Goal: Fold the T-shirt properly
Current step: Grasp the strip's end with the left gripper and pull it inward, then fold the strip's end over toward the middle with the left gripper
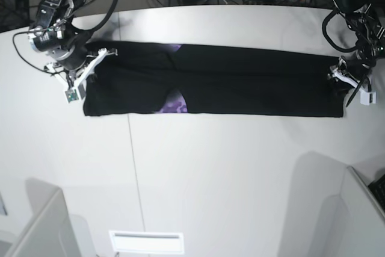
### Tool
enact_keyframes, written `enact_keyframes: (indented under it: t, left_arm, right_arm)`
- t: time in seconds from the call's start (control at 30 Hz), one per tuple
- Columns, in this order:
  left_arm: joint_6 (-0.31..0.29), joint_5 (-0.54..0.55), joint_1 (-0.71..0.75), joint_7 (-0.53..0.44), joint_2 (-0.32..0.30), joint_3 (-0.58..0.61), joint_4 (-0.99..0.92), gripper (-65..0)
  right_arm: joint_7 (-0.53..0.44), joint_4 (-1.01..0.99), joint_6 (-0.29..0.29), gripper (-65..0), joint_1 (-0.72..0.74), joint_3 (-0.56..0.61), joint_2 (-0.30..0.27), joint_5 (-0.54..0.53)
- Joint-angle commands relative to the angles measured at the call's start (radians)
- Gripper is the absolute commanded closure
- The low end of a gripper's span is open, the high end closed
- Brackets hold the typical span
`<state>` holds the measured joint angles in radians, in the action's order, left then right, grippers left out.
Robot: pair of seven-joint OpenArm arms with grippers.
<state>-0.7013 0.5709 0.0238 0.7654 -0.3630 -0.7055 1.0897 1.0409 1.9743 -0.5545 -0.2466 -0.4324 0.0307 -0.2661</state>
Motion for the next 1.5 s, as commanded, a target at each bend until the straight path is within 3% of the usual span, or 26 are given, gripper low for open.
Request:
enact_keyframes:
  t: [0.0,0.1,0.13,0.5,0.8,0.93,1.07,1.3,1.47]
  left_arm:
    - [0.003,-0.041,0.006,0.062,-0.003,0.005,-0.01,-19.9]
    - [0.003,-0.041,0.006,0.062,-0.008,0.002,-0.018,-2.1]
    - [0.003,-0.041,0.006,0.062,-0.008,0.001,-0.018,0.0]
    - [0.003,-0.041,0.008,-0.024,-0.043,0.001,0.051,0.0]
    - [0.003,-0.047,0.118,-0.022,-0.029,0.004,0.335,0.0]
    - [0.003,-0.047,0.166,-0.021,0.008,0.008,0.45,0.0]
    - [0.003,-0.041,0.219,-0.021,0.035,0.093,0.544,0.0]
    - [0.003,-0.047,0.244,-0.017,0.158,0.171,0.611,0.0]
    - [0.003,-0.047,0.233,0.045,0.216,0.225,0.611,0.0]
  right_arm:
    - [-0.018,0.016,0.001,0.0,0.008,-0.006,-0.005,-0.014]
    - [-0.018,0.016,0.001,0.0,0.006,-0.007,-0.008,-0.014]
    - [-0.018,0.016,0.001,0.0,0.006,-0.009,-0.01,-0.014]
    - [-0.018,0.013,0.001,0.0,-0.001,-0.009,-0.007,-0.014]
    - [-0.018,0.013,0.001,0.0,0.0,-0.009,-0.01,-0.014]
    - [-0.018,0.013,0.001,0.0,0.002,-0.009,-0.007,-0.014]
    - [-0.018,0.013,0.001,0.0,0.008,-0.009,-0.007,-0.014]
    - [-0.018,0.013,0.001,0.0,0.005,-0.009,-0.005,-0.014]
    - [-0.018,0.013,0.001,0.0,0.002,-0.009,-0.005,-0.014]
